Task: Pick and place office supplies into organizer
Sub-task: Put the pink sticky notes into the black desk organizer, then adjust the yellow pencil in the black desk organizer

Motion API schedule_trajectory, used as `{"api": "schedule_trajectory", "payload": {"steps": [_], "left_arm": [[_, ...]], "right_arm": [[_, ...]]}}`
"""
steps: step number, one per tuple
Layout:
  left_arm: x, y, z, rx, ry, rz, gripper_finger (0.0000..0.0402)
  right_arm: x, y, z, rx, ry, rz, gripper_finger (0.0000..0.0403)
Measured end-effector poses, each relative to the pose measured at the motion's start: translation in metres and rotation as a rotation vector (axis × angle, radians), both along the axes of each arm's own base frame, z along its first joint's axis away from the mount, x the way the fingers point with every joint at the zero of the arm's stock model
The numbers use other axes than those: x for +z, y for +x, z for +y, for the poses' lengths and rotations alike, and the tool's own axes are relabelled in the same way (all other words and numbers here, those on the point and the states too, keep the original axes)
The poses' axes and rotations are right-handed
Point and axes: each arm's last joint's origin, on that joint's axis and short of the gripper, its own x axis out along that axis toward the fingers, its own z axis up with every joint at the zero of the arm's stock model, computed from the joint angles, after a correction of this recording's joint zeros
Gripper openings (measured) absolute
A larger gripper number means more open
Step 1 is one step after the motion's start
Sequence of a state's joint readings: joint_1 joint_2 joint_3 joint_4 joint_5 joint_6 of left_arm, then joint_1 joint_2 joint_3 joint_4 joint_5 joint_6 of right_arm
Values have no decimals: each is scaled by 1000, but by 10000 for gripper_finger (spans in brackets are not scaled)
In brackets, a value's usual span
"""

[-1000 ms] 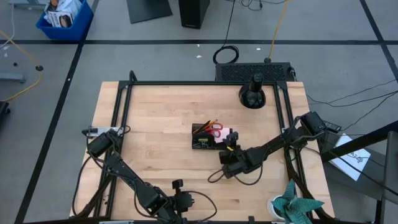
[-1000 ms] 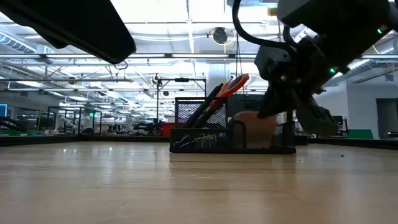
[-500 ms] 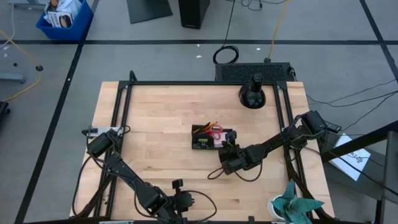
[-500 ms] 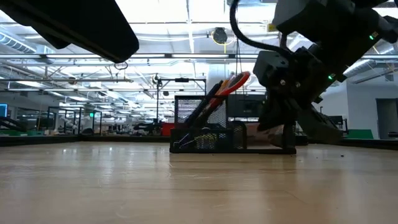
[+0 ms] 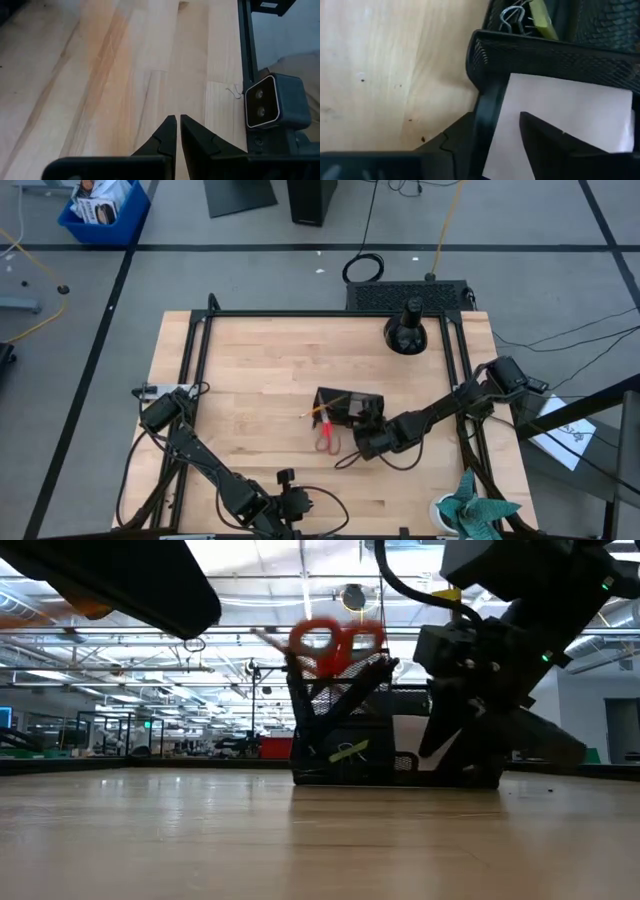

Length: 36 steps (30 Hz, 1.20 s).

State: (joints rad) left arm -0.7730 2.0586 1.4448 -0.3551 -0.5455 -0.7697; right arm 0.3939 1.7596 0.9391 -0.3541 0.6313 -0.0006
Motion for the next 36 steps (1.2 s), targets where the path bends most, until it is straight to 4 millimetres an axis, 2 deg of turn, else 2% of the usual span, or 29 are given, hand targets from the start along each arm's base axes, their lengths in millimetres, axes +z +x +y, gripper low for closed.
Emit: {"api": "schedule_trajectory", "payload": {"steps": [12,36], "left_arm": [[-1,11,14,29,-7,18,31],[-1,10,12,38,-22,18,31]], "right_arm": [[30,-4,-6,-24,51,-87,149],[31,-6,-6,-61,69,-95,152]]}}
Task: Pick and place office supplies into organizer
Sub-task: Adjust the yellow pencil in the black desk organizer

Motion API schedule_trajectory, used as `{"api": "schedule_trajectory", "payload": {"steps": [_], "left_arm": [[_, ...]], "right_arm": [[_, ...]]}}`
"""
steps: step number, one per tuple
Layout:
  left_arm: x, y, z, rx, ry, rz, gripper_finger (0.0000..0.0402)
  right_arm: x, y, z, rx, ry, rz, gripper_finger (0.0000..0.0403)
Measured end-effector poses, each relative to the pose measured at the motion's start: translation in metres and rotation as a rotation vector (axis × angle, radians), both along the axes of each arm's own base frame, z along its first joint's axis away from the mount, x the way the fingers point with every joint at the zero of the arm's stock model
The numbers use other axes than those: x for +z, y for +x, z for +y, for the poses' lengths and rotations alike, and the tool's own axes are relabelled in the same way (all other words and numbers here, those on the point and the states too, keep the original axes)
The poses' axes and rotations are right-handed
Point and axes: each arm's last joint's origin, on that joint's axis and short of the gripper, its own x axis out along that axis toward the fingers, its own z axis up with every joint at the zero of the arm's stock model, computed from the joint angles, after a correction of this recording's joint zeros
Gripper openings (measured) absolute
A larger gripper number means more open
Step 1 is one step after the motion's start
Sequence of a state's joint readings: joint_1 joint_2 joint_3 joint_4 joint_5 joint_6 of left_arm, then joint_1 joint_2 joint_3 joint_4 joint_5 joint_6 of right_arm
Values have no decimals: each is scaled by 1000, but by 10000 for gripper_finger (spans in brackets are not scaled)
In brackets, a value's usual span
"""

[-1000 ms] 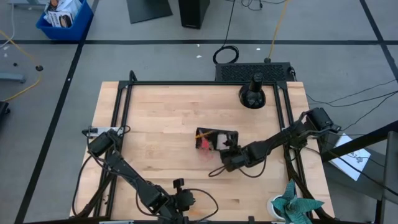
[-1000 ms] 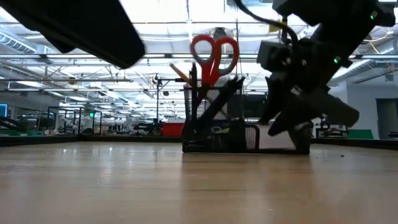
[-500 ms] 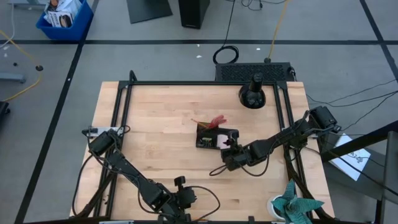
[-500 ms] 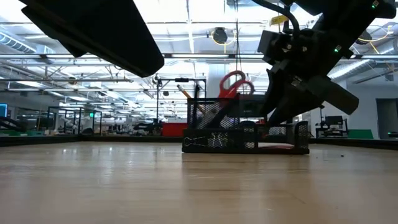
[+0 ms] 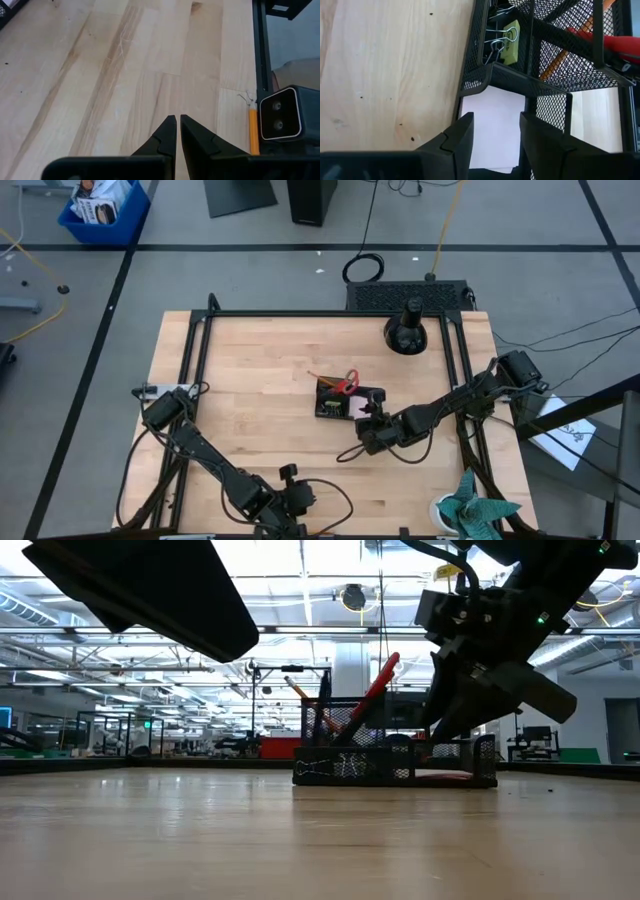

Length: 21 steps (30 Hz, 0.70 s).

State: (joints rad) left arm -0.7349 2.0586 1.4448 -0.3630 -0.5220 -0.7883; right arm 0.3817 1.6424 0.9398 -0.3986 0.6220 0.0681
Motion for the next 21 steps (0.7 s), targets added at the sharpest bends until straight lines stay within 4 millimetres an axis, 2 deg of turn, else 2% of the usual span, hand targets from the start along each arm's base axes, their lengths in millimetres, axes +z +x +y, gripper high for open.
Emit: {"api": "schedule_trajectory", "payload": {"steps": [21], "left_arm": [[0,0,0,0,-1,-1,31]], "right_arm": [[0,-10,28,58,33,-30,140]]}}
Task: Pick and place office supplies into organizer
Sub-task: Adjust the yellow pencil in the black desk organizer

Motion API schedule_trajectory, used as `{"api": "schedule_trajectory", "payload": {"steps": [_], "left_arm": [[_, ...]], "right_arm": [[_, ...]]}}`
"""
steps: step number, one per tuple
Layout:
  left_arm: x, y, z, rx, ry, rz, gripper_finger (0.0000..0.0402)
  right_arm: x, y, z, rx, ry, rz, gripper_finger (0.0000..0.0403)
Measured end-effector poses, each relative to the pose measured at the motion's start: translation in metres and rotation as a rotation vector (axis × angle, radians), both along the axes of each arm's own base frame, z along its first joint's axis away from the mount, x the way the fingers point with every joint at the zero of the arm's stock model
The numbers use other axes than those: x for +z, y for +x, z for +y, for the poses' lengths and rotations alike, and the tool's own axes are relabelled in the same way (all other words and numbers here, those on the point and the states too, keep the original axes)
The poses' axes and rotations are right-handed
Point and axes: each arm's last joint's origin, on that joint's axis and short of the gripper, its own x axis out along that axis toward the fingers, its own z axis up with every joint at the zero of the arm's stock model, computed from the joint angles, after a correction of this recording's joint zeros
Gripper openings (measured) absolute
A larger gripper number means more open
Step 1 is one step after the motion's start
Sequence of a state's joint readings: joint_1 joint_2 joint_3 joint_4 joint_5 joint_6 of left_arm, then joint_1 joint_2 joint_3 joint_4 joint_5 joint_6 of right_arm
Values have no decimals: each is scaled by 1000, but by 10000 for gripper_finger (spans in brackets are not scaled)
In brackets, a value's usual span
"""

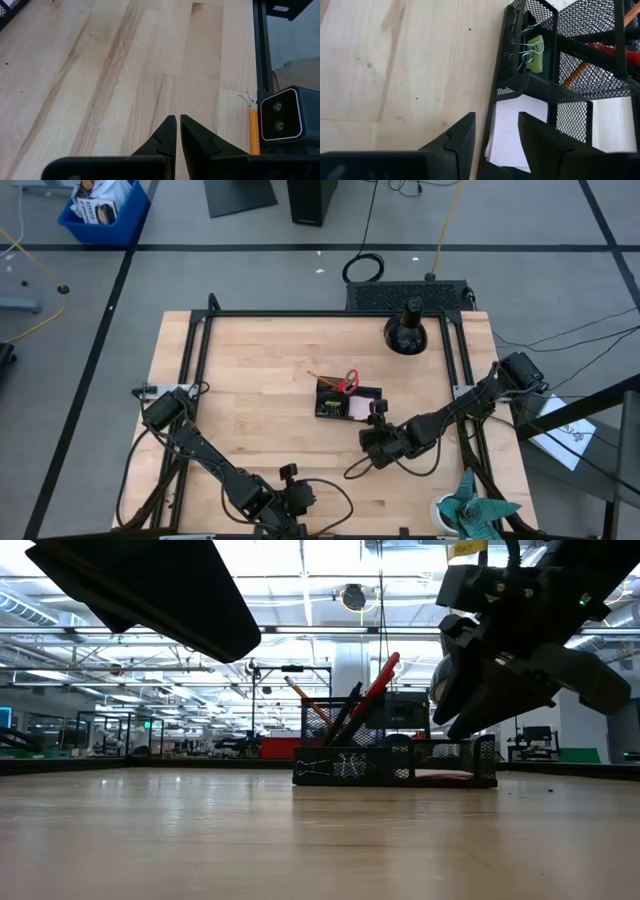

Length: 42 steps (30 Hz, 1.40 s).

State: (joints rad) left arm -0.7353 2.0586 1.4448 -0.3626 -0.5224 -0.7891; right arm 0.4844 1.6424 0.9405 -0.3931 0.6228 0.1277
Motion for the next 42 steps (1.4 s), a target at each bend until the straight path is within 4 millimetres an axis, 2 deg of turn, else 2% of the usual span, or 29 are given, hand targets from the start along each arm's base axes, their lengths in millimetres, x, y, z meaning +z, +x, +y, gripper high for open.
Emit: {"api": "schedule_trajectory", "payload": {"steps": [11,16,22,27,30,35,39,42], "left_arm": [[1,1,-1,2,-9,-10,31],[1,1,-1,0,-14,-15,31],[1,1,-1,-39,51,-20,31],[2,3,4,-38,113,-27,31],[13,-1,17,35,206,-33,31],[53,-21,43,235,338,-98,30],[80,-38,53,292,384,-154,30],[89,-47,55,304,430,-196,30]], "right_arm": [[0,-1,0,-6,14,8,127],[9,-5,3,12,92,0,85],[25,-13,12,49,212,-36,10],[29,-18,32,100,268,-92,4],[32,-22,46,131,305,-148,2],[26,-35,65,202,303,-283,1],[8,-46,68,301,337,-365,1],[-2,-53,59,376,441,-383,1]]}}
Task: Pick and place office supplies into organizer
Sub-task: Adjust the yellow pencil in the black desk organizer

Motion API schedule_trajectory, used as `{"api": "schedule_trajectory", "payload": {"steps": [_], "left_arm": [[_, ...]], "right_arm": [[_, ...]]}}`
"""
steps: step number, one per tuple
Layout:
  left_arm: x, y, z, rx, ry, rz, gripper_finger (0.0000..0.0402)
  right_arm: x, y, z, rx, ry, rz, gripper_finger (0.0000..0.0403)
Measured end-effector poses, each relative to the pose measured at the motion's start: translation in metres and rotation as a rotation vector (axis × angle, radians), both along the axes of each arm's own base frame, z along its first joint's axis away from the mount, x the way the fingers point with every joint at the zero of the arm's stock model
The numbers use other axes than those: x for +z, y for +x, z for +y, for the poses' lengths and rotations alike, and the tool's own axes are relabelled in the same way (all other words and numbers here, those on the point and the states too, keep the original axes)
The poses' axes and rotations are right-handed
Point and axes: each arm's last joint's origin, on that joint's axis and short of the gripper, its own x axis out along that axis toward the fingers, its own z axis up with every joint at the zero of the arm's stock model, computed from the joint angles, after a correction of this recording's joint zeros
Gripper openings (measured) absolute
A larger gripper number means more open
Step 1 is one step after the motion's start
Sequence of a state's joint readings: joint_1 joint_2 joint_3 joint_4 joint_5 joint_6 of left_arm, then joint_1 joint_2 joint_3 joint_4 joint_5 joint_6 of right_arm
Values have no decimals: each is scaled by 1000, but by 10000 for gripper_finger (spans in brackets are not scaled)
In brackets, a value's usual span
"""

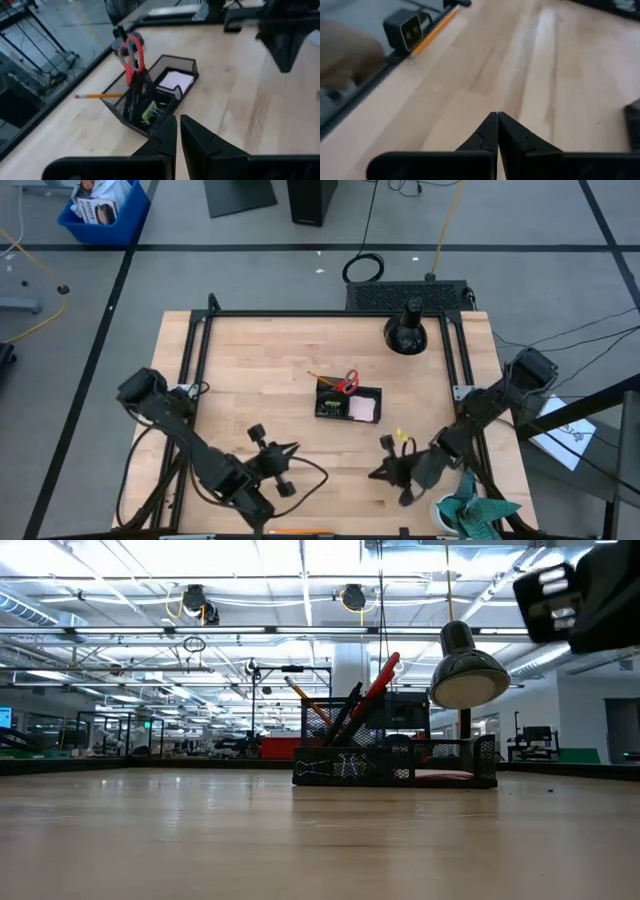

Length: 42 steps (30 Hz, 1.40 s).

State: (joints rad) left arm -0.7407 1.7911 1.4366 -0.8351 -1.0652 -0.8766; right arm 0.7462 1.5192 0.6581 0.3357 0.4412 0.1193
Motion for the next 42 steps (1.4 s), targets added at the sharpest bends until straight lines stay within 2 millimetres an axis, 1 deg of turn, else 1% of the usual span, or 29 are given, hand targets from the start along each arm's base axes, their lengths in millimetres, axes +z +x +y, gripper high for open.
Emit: {"api": "schedule_trajectory", "payload": {"steps": [2,4,8,11,14,16,18,19,20,23,26,29,34,38,42], "left_arm": [[-1,-2,3,8,12,-7,30],[-4,-1,14,26,24,14,30],[-15,10,49,101,-19,60,30],[-21,21,77,113,-43,86,30],[-17,23,103,110,-38,83,30],[-8,21,118,128,-50,34,30],[-5,15,135,164,-57,21,30],[-4,16,144,179,-90,-6,30],[-5,16,153,186,-129,-18,30],[-21,18,183,214,-222,5,30],[-35,20,205,225,-286,10,30],[-43,20,216,241,-285,17,30],[-43,21,231,296,-311,-28,30],[-40,28,235,267,-345,-107,30],[-48,37,234,231,-341,-117,30]], "right_arm": [[-5,-4,-10,15,53,-16,1],[-8,-10,-20,9,70,-44,1],[-13,-24,-39,19,128,-103,0],[-16,-34,-49,107,185,-176,0],[-20,-41,-56,129,227,-224,0],[-25,-43,-61,109,223,-201,0],[-30,-45,-64,99,220,-173,0],[-32,-45,-65,96,216,-166,0],[-33,-46,-66,91,211,-161,0],[-35,-44,-69,76,195,-151,0],[-37,-41,-74,54,181,-149,0],[-41,-41,-77,67,182,-119,0],[-45,-40,-78,62,193,-96,0],[-48,-40,-77,58,196,-92,0],[-46,-39,-78,53,205,-109,0]]}}
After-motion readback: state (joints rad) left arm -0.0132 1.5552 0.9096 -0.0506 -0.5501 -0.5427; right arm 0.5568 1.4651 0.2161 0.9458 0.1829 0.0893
